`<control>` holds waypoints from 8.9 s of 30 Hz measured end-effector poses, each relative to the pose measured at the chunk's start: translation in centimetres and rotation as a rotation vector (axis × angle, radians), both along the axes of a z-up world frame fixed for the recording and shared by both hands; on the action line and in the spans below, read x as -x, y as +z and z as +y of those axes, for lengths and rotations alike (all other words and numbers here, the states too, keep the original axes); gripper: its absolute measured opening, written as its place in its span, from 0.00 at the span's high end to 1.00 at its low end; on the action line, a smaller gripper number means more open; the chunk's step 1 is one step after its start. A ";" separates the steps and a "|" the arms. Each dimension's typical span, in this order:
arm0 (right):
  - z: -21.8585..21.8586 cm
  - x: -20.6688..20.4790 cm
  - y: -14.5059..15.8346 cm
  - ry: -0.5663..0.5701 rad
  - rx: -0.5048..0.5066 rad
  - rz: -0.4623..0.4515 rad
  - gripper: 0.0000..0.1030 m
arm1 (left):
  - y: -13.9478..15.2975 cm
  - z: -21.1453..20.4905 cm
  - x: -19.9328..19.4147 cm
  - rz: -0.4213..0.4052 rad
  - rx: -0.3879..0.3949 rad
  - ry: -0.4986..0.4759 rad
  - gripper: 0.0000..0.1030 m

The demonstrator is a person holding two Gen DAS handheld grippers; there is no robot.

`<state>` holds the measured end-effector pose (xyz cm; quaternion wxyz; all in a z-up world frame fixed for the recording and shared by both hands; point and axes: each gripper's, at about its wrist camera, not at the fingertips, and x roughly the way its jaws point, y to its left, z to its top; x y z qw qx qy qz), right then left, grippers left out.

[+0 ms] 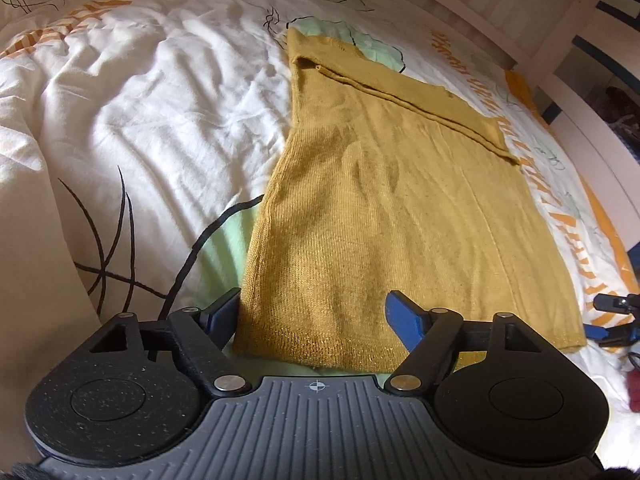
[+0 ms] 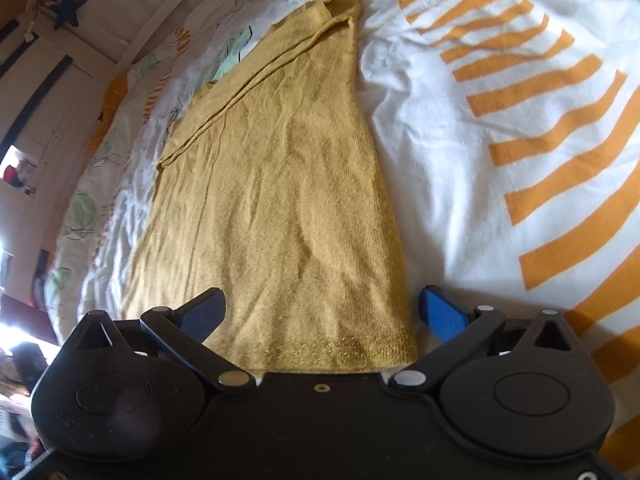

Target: Fold small clothes

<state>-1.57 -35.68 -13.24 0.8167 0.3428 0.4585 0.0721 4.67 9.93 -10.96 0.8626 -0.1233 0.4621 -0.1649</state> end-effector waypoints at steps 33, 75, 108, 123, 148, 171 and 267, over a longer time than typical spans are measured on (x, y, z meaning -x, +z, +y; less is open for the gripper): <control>-1.4 -1.7 6.1 -0.077 -0.145 -0.295 0.85 | 8.4 0.6 -3.8 -0.178 0.200 0.069 0.95; -7.2 -29.4 0.6 -0.291 -0.007 -0.295 0.57 | 3.7 -4.1 -31.7 -0.226 0.114 0.299 0.61; 5.8 -32.0 1.5 0.205 0.697 -0.262 0.16 | 0.2 -11.0 -30.6 -0.165 -0.293 -0.090 0.46; 3.5 -35.3 -0.8 -0.014 0.597 -0.300 0.03 | -0.2 -10.1 -36.8 -0.132 -0.197 0.059 0.46; 3.6 -35.5 -1.9 -0.038 0.612 -0.354 0.00 | 1.4 -12.7 -31.6 -0.047 -0.352 0.083 0.35; 3.5 -35.6 -1.9 -0.038 0.612 -0.355 0.00 | -0.4 -12.8 -31.4 -0.012 -0.354 0.095 0.20; -6.7 -23.0 -1.3 -0.132 0.002 -0.200 0.00 | 3.4 -7.5 -23.4 -0.005 -0.225 0.069 0.24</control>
